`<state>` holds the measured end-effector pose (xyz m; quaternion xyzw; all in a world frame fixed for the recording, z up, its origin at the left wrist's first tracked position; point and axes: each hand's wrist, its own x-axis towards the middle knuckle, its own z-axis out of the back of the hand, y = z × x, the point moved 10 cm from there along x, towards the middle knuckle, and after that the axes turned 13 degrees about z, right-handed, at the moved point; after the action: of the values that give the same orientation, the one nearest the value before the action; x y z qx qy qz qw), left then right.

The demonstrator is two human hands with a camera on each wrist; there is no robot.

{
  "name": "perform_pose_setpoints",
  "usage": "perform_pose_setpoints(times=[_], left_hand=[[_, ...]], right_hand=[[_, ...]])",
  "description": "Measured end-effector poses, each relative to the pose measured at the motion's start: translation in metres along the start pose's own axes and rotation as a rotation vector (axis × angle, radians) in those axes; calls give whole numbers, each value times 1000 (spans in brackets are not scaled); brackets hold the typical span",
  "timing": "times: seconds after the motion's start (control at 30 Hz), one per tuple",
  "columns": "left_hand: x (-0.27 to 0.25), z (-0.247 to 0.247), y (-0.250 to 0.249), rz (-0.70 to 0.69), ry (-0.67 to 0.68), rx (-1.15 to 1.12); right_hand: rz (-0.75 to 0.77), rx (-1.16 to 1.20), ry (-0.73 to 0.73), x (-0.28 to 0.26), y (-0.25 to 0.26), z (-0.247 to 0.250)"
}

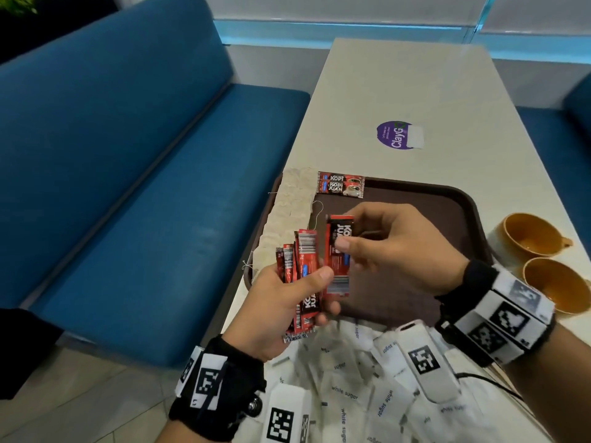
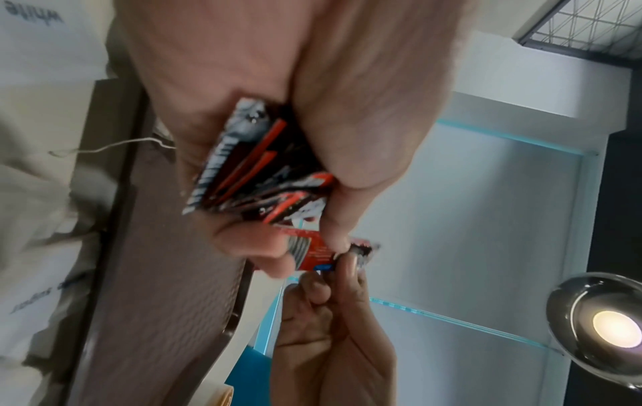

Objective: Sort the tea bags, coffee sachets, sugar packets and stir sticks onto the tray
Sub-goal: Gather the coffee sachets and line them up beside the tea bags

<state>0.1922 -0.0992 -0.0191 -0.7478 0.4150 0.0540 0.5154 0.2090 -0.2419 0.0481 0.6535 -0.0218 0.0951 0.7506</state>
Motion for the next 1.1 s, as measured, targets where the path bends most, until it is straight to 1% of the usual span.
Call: perform_pose_setpoints(times=[0.07, 0.17, 0.23, 0.33, 0.4, 0.47, 0.53, 0.6, 0.63, 0.73, 0.8, 0.9, 1.0, 1.1], left_hand=[[0, 6, 1, -3, -52, -52], [0, 15, 3, -4, -119, -123], [0, 15, 3, 1, -112, -190], [-3, 8, 0, 1, -65, -258], [-5, 8, -3, -19, -47, -270], [-3, 15, -7, -65, -70, -250], [0, 26, -9, -113, -121, -191], [2, 33, -11, -153, -154, -173], [2, 35, -12, -171, -155, -176], [1, 32, -16, -206, -145, -189], [5, 30, -16, -210, -144, -200], [12, 21, -13, -193, -90, -202], [13, 6, -10, -156, -36, -123], [13, 3, -9, -155, -50, -18]], right_hand=[[37, 68, -58, -4, 7, 8], [103, 120, -98, -10, 19, 15], [131, 128, -88, -14, 23, 12], [170, 71, -49, -20, 23, 3], [185, 33, -35, -23, 21, 0], [190, 18, -6, -26, 19, -5], [176, -20, 29, -26, 14, -8], [141, -51, 26, -25, 7, -5], [112, -22, 4, -24, 2, -2], [20, 247, -87, -23, -8, 1], [-2, 294, -138, -21, -12, 2], [-43, 209, -203, -18, -19, 2], [-26, 159, -219, -14, -18, 4], [-31, 229, -229, -14, -19, 9]])
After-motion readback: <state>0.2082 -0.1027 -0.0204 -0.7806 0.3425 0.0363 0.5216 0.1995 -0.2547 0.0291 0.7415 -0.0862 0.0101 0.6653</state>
